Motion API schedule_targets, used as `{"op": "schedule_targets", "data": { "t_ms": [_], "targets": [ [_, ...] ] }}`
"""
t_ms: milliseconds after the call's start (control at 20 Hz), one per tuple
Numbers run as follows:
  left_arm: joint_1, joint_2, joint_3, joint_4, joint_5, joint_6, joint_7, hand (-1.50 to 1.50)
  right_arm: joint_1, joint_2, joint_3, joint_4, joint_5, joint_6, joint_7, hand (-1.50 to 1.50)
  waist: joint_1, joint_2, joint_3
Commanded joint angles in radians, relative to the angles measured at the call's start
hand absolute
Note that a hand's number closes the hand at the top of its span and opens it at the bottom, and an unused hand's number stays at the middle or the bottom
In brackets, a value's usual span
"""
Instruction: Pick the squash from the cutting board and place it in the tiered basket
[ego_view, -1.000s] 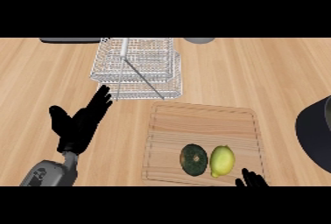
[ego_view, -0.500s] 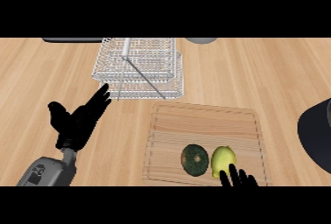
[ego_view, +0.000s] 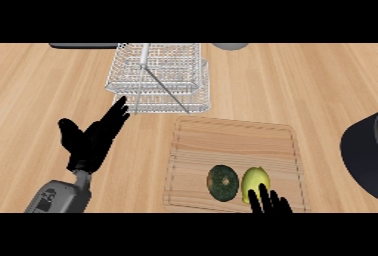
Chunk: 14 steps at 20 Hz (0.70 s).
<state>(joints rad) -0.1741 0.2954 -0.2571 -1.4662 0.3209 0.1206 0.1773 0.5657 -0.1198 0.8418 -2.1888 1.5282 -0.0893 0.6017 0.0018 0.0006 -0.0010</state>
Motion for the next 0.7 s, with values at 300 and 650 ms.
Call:
{"op": "schedule_targets", "data": {
  "t_ms": [300, 650],
  "targets": [
    [-0.01, -0.037, 0.035, -0.013, -0.04, -0.017, 0.012, 0.0, -0.12, 0.055, -0.071, 0.284, -0.058, -0.234, 0.044, -1.5, -0.005, -0.001, 0.001],
    [0.063, -0.075, 0.03, -0.087, -0.09, -0.017, 0.034, 0.0, -0.239, 0.071, -0.109, 0.351, -0.118, -0.239, 0.056, -1.5, 0.0, -0.002, 0.001]
  ]
}}
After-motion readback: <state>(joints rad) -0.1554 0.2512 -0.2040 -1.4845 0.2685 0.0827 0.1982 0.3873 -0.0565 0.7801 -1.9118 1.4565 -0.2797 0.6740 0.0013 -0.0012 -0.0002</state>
